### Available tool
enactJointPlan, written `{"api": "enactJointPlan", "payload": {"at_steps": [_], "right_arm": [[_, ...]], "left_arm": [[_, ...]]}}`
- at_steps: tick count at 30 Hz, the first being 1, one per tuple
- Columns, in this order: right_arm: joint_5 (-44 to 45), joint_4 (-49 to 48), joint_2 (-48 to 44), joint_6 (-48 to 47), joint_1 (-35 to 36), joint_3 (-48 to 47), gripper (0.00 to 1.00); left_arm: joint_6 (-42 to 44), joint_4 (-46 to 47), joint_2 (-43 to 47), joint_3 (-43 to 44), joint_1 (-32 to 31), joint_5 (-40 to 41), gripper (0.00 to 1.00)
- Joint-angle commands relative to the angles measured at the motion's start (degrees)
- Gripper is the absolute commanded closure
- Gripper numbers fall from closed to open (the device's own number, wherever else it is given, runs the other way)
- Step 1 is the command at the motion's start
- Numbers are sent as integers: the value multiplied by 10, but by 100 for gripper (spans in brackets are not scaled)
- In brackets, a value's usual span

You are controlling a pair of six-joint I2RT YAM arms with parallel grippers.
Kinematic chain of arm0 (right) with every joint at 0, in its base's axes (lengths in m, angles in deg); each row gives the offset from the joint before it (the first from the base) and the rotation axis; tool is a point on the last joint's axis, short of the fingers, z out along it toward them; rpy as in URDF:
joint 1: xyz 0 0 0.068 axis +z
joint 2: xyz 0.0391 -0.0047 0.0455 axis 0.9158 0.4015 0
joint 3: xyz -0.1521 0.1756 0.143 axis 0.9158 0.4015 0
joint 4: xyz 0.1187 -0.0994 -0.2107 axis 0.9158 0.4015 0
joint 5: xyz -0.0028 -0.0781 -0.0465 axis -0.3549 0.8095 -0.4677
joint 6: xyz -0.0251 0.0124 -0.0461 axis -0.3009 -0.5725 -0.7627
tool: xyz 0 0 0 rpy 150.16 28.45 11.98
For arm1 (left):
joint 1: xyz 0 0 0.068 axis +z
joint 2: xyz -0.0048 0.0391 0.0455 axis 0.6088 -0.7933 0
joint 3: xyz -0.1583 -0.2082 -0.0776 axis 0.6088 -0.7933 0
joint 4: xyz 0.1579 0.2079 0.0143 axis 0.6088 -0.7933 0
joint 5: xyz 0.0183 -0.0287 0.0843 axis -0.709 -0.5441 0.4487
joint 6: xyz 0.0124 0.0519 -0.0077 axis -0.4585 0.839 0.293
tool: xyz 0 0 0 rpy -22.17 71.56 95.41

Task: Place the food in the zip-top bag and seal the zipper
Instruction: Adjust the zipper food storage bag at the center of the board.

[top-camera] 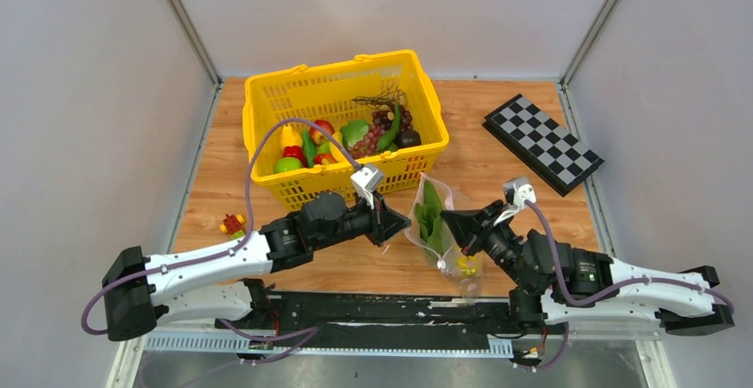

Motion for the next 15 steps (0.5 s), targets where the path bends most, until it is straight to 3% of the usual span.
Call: {"api": "enactJointPlan", "payload": {"at_steps": [1, 4, 10, 15], "right_arm": [[-38, -50, -1, -33, -1, 3, 98], [-31, -54, -3, -48, 0, -7, 97], [66, -54, -20, -77, 0, -31, 96], [65, -59, -44, -124, -1, -52, 96]], "left_arm": [[38, -21, 4, 40, -2, -1, 97], [77, -46, -2, 90, -2, -20, 100], [169, -167, -52, 263, -2, -30, 100], [188, -184, -73, 270, -2, -1, 100]]}}
